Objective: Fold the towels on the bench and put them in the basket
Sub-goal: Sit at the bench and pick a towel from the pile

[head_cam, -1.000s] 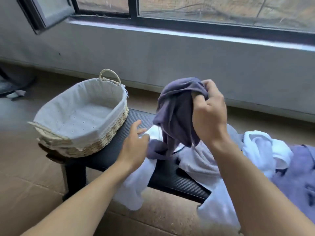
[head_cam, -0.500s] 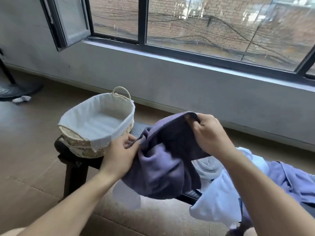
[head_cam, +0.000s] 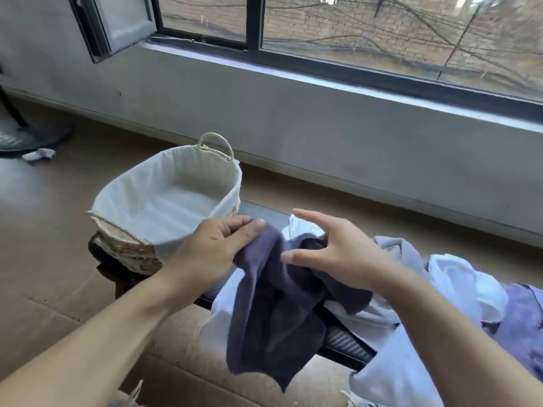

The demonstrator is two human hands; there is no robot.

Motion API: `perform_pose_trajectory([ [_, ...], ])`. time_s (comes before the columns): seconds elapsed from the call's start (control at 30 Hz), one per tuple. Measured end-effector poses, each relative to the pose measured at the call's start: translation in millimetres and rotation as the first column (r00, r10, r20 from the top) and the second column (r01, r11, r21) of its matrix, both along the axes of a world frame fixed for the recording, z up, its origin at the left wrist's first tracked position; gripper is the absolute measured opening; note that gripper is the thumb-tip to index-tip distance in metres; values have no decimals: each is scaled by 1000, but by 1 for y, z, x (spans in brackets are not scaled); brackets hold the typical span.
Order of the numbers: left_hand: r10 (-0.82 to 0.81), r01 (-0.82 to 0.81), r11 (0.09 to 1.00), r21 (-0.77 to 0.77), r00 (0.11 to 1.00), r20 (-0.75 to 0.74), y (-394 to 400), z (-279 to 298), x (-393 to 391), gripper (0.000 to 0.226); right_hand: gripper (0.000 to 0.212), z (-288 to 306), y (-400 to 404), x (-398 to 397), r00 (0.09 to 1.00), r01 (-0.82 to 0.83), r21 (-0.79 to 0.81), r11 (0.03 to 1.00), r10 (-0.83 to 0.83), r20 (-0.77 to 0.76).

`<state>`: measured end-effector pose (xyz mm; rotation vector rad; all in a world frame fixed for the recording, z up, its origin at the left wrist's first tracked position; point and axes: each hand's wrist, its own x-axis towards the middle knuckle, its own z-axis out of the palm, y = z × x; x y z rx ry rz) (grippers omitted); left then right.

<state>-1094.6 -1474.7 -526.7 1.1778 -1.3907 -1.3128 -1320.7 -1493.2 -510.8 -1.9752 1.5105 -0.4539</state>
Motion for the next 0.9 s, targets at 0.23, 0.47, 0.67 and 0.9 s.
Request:
perform_pose_trajectory([
  [0.23,-115,111,990,84,992,44,-1,-6,-12,48,7,-2,-15,25,952,109,75,991,-126,279],
  [0.47,-18,12,999,34,982,186,-11,-18,-22,17,11,8,-28,1,585,325,384,864,-502,637],
  [0.67,42,-49,992,112,997,66,-18,-16,-17,68,18,-6,-36,-22,440,638,300,710,-655,614],
  [0.9,328,-318,945,78,917,-227,-16,-15,-19,20,65,-18,-30,-22,653,570,218,792,-598,466],
])
